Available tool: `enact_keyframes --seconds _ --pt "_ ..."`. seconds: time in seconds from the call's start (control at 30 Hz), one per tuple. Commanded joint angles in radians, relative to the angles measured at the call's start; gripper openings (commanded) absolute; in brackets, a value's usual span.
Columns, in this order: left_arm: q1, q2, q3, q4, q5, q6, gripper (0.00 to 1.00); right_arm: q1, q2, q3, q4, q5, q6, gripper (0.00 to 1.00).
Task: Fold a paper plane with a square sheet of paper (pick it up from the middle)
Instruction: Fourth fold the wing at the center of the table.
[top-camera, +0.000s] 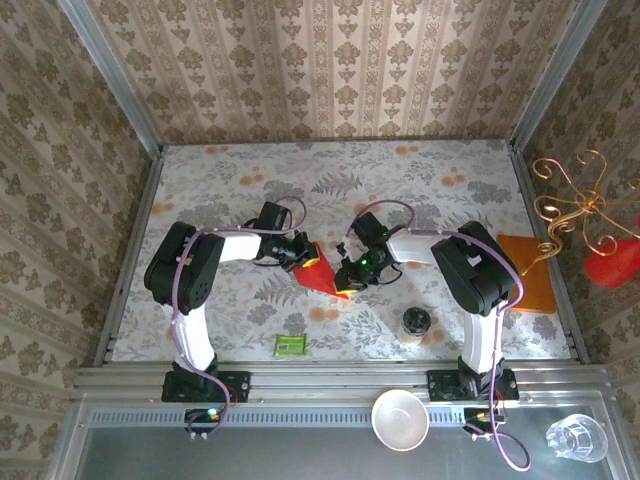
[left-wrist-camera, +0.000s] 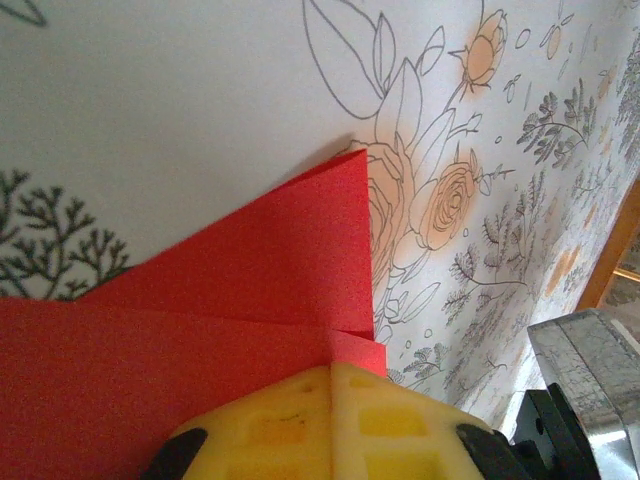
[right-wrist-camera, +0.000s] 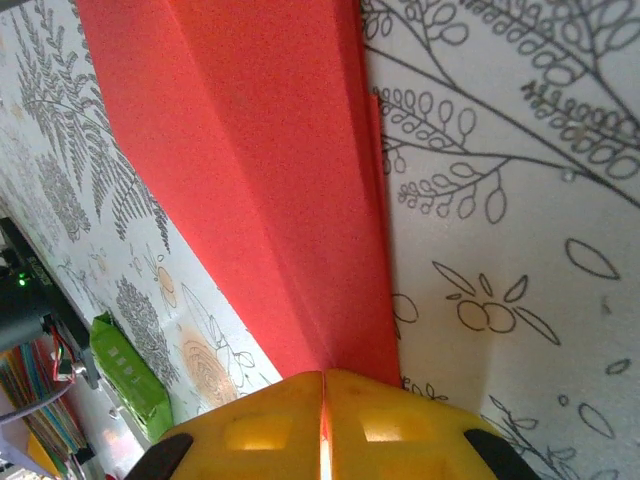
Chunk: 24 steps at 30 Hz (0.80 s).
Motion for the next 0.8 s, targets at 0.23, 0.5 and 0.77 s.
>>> enact_keyframes --seconds 0.23,0.5,0.77 --pt "0.015 0.042 -0.034 -0.035 -0.043 0.019 0.09 -0.007 -0.135 -0.151 -0.091 0.045 -0.021 0.14" --pt "0.013 -0.024 0.023 -0.047 -0.013 0.009 0.12 -0.010 -0.220 -0.095 -0.027 0.102 0.027 0.21" --pt "0.058 -0.210 0.002 -0.062 -0.075 -0.030 0.32 -0.024 -0.152 0.046 0.047 0.166 0.084 0.40"
